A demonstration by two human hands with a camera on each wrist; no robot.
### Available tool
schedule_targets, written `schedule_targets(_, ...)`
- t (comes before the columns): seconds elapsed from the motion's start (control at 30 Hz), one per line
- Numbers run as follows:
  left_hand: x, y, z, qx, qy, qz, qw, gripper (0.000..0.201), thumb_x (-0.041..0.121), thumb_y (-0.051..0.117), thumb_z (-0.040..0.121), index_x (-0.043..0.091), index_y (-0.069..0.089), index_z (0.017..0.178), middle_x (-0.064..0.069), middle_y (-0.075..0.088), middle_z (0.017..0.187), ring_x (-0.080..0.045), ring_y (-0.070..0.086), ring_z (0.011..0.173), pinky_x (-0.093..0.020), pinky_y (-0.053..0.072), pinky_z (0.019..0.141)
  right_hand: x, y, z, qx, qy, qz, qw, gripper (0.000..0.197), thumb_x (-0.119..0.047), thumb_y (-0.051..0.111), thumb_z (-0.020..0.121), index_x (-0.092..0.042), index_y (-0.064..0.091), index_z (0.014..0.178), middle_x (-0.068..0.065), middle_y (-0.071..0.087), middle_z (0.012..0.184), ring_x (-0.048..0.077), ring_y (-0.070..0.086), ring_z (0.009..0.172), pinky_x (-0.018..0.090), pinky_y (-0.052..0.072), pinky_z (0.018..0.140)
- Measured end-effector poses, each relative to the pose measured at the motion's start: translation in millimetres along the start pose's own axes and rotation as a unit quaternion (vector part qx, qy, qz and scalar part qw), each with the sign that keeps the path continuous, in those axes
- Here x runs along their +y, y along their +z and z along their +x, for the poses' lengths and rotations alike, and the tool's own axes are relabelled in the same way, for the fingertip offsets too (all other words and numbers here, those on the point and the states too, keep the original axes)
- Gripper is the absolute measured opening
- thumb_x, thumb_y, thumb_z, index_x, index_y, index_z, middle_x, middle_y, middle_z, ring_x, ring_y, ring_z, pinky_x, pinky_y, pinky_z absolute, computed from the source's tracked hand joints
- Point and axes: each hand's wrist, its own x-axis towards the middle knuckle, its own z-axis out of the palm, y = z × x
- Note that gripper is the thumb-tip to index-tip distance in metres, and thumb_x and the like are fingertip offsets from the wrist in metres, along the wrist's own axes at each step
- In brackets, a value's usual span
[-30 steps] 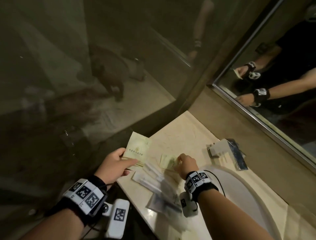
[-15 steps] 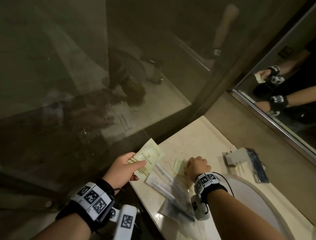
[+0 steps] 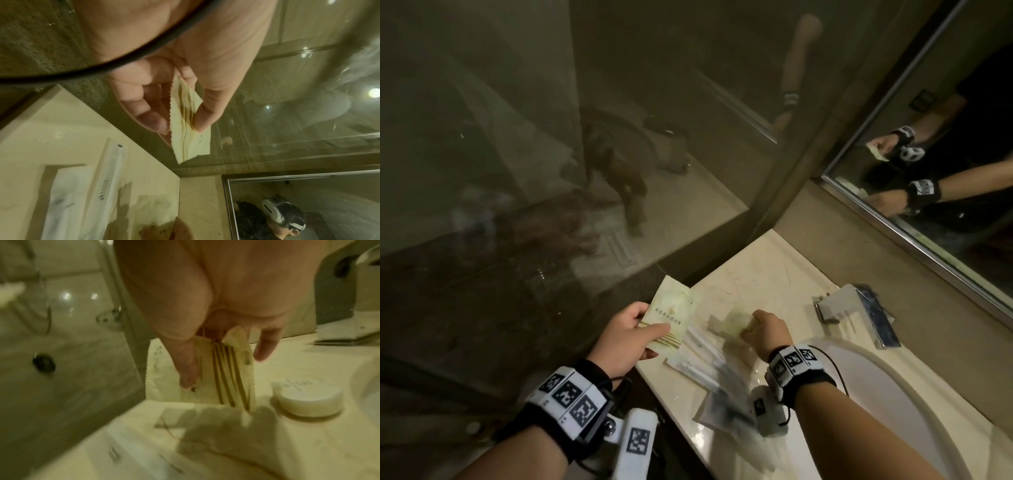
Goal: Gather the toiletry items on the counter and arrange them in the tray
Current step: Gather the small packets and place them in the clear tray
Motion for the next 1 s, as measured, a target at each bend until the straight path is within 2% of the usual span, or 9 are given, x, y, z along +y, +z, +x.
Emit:
schedule_targets(0.07, 2.8, 2.4, -1.0, 0.004, 0.002, 0.005, 1.000, 0.018, 0.006, 0.069, 0.084, 0.010, 0.064, 0.101, -0.016, 0.074, 0.100, -0.035, 0.070, 0.095, -0.055, 0.056, 0.085, -0.3, -10.7, -10.9, 0.009, -0.011, 0.093, 0.996, 0.026, -0.022, 0.074, 0.078, -0.015, 0.051, 0.069, -0.001, 0.054, 0.069, 0.022, 0.050, 0.069, 0.027, 0.037, 0.056)
schedule_targets(0.13, 6.3, 6.9, -1.9, 0.005, -0.001, -0.002, 1.000, 0.016, 0.003, 0.068, 0.084, 0.009, 0.065, 0.099, -0.020, 0.072, 0.102, -0.038, 0.069, 0.096, -0.058, 0.053, 0.088, -0.9, -23.2, -23.8, 0.006, -0.013, 0.174, 0.985, 0.029, -0.025, 0.077, 0.078, -0.017, 0.051, 0.066, -0.002, 0.055, 0.065, 0.016, 0.049, 0.061, 0.025, 0.036, 0.052)
schedule_targets(0.23, 12.3, 15.5, -1.5, -0.004, -0.013, -0.010, 1.000, 0.013, 0.000, 0.067, 0.085, 0.009, 0.066, 0.095, -0.023, 0.071, 0.103, -0.035, 0.069, 0.091, -0.053, 0.055, 0.085, 2.1, -40.3, -37.4, -0.021, -0.004, 0.268, 0.963, 0.010, -0.017, 0.070, 0.082, -0.011, 0.062, 0.081, 0.010, 0.068, 0.082, 0.027, 0.064, 0.077, 0.041, 0.055, 0.070)
schedule_targets(0.3, 16.1, 22.1, -0.1, -0.011, -0.017, -0.002, 1.000, 0.012, 0.001, 0.067, 0.085, 0.010, 0.066, 0.093, -0.022, 0.071, 0.103, -0.037, 0.069, 0.094, -0.056, 0.054, 0.087, 6.5, -52.6, -45.1, -0.023, -0.003, 0.322, 0.947, 0.010, -0.011, 0.066, 0.080, -0.008, 0.065, 0.089, 0.018, 0.069, 0.093, 0.038, 0.065, 0.091, 0.054, 0.055, 0.081)
schedule_targets(0.37, 20.2, 30.2, 1.0, -0.022, -0.016, 0.007, 1.000, 0.011, 0.002, 0.067, 0.085, 0.009, 0.066, 0.093, -0.020, 0.071, 0.102, -0.037, 0.068, 0.098, -0.059, 0.053, 0.088, 10.0, -65.4, -54.5, -0.019, -0.009, 0.374, 0.927, 0.014, -0.005, 0.066, 0.079, -0.011, 0.065, 0.091, 0.017, 0.070, 0.095, 0.039, 0.065, 0.096, 0.058, 0.052, 0.086)
schedule_targets(0.47, 26.9, 44.4, 0.8, -0.047, -0.016, 0.023, 0.999, 0.012, 0.002, 0.066, 0.086, 0.009, 0.065, 0.096, -0.018, 0.071, 0.103, -0.031, 0.069, 0.096, -0.050, 0.057, 0.083, 14.9, -83.2, -65.0, -0.010, -0.020, 0.423, 0.906, 0.027, 0.005, 0.068, 0.078, -0.016, 0.063, 0.095, 0.010, 0.069, 0.093, 0.037, 0.065, 0.096, 0.052, 0.053, 0.088)
schedule_targets(0.63, 31.0, 60.1, 3.1, -0.076, -0.013, 0.048, 0.996, 0.034, 0.005, 0.070, 0.084, 0.009, 0.060, 0.116, -0.014, 0.071, 0.104, -0.029, 0.070, 0.094, -0.044, 0.059, 0.077, 20.7, -105.6, -79.2, -0.005, -0.037, 0.489, 0.871, 0.032, 0.010, 0.072, 0.074, -0.014, 0.060, 0.090, 0.009, 0.066, 0.079, 0.021, 0.065, 0.069, 0.030, 0.053, 0.058)
schedule_targets(0.83, 34.1, 71.4, 2.3, -0.083, 0.023, 0.098, 0.991, 0.036, 0.007, 0.075, 0.079, 0.020, 0.057, 0.108, -0.008, 0.071, 0.100, -0.024, 0.071, 0.084, -0.038, 0.056, 0.068, 27.3, -120.8, -89.0, -0.012, -0.052, 0.540, 0.840, 0.021, 0.010, 0.067, 0.078, -0.009, 0.066, 0.088, 0.013, 0.064, 0.091, 0.022, 0.065, 0.077, 0.034, 0.057, 0.069)
schedule_targets(1.0, 36.8, 73.7, 0.6, -0.082, 0.066, 0.130, 0.986, 0.023, 0.007, 0.074, 0.080, 0.015, 0.061, 0.098, -0.007, 0.072, 0.092, -0.021, 0.071, 0.079, -0.026, 0.053, 0.054, 27.9, -131.7, -97.8, -0.054, -0.048, 0.531, 0.845, 0.037, 0.009, 0.066, 0.080, -0.015, 0.059, 0.107, 0.018, 0.057, 0.100, 0.031, 0.065, 0.078, 0.036, 0.058, 0.050)
